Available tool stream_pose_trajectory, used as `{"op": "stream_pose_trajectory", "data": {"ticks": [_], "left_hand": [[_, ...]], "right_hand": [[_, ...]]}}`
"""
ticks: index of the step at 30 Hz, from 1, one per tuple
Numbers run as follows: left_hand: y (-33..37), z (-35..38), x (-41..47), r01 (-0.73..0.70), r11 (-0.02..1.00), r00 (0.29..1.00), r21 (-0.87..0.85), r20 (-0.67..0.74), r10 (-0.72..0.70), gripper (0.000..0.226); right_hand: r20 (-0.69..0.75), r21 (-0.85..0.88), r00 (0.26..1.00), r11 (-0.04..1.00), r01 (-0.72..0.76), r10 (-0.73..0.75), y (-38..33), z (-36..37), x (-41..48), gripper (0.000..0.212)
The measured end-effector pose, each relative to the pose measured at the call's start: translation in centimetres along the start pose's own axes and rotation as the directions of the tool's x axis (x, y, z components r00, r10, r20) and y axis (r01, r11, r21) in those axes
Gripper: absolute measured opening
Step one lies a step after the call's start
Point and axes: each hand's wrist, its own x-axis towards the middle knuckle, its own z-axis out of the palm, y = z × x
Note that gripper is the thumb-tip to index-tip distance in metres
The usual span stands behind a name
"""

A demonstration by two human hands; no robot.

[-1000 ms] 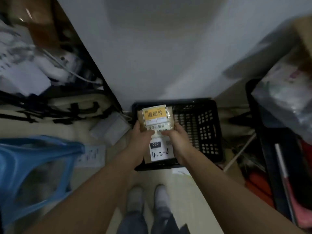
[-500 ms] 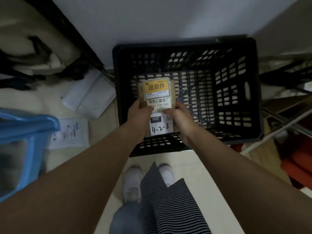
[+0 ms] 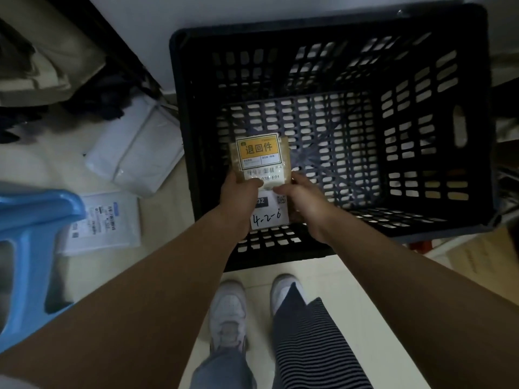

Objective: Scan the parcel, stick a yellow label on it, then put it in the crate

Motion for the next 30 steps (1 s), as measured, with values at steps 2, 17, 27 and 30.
{"op": "stream_pose_trajectory", "data": {"ticks": [2,17,27,30], "left_hand": [[-0.1,-0.2,0.2,0.005,1.0,1.0,-0.02,0.0,-0.005,0.044],[-0.8,-1.9,-0.8,0.019,0.996,1.0,0.086,0.021,-0.021,0.05],[0.5,-2.3,-2.9,0.043,0.986,0.999,0.163,0.012,-0.046,0.045],[1.8,-2.7,-4.6,0.017,0.974,1.0,0.228,0.003,-0.018,0.034]], "right_hand": [[0.007,-0.03,1.0,1.0,0.004,-0.003,0.2,-0.1,0.2,0.04],[0.094,-0.197,0.986,0.973,-0.118,0.139,-0.7,1.4,0.3,0.04],[0.028,-0.082,0.963,0.96,-0.267,0.27,0.1,-0.3,-1.1,0.031],[0.015,-0.079,0.968,0.966,-0.248,0.249,-0.8,-1.1,-2.3,0.031]]}}
